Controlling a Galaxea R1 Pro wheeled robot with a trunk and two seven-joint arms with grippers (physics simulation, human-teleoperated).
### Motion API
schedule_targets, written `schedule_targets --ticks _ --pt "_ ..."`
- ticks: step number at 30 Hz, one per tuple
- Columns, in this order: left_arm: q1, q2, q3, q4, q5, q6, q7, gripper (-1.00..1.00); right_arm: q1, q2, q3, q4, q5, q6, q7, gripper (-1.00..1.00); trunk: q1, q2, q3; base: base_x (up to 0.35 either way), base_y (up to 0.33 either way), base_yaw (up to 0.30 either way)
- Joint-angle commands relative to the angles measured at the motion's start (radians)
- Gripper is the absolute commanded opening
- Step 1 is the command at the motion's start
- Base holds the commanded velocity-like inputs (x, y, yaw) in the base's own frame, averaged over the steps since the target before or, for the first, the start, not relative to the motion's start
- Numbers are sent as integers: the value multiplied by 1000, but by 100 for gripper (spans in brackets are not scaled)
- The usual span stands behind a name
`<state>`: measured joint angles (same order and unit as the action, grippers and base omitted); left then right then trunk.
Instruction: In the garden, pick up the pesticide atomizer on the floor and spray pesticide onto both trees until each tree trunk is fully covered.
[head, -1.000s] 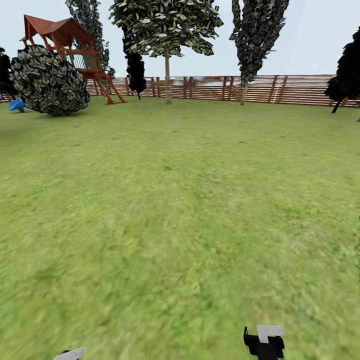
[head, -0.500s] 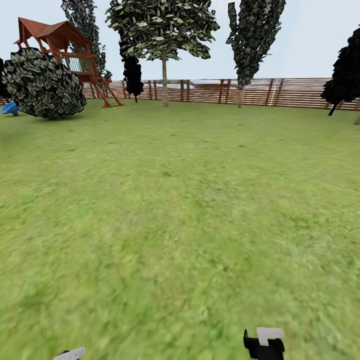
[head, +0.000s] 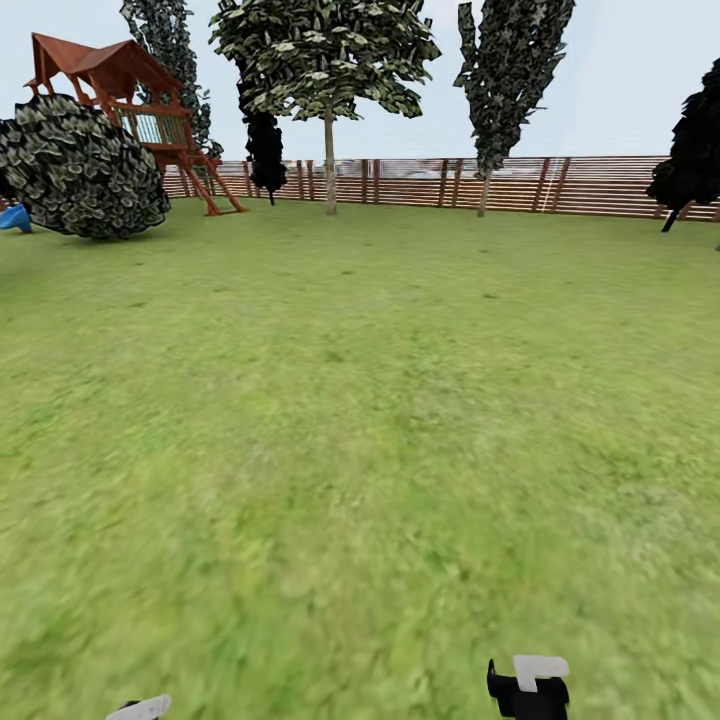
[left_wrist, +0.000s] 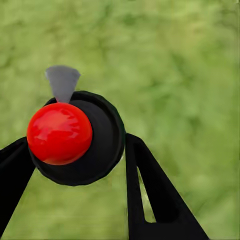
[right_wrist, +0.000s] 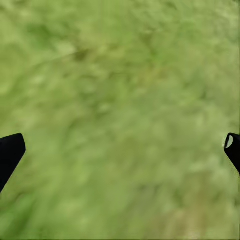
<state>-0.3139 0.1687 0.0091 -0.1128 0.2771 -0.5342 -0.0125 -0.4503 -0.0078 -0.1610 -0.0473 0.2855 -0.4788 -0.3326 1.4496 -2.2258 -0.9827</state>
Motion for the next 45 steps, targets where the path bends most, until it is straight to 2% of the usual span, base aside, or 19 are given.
schedule_targets --ticks 1,18,45 --pt "-1 0 1 1 2 -3 -1 -100 -1 0 -8 1 11 -3 -3 100 0 0 -1 338 0 0" --pt "-1 0 1 1 2 -3 -1 -100 -1 0 -8 1 11 -3 -3 100 0 0 -1 338 0 1" --pt "-1 0 0 1 4 -4 -1 -100 -1 0 -8 1 11 -3 -4 100 0 0 -1 338 0 62"
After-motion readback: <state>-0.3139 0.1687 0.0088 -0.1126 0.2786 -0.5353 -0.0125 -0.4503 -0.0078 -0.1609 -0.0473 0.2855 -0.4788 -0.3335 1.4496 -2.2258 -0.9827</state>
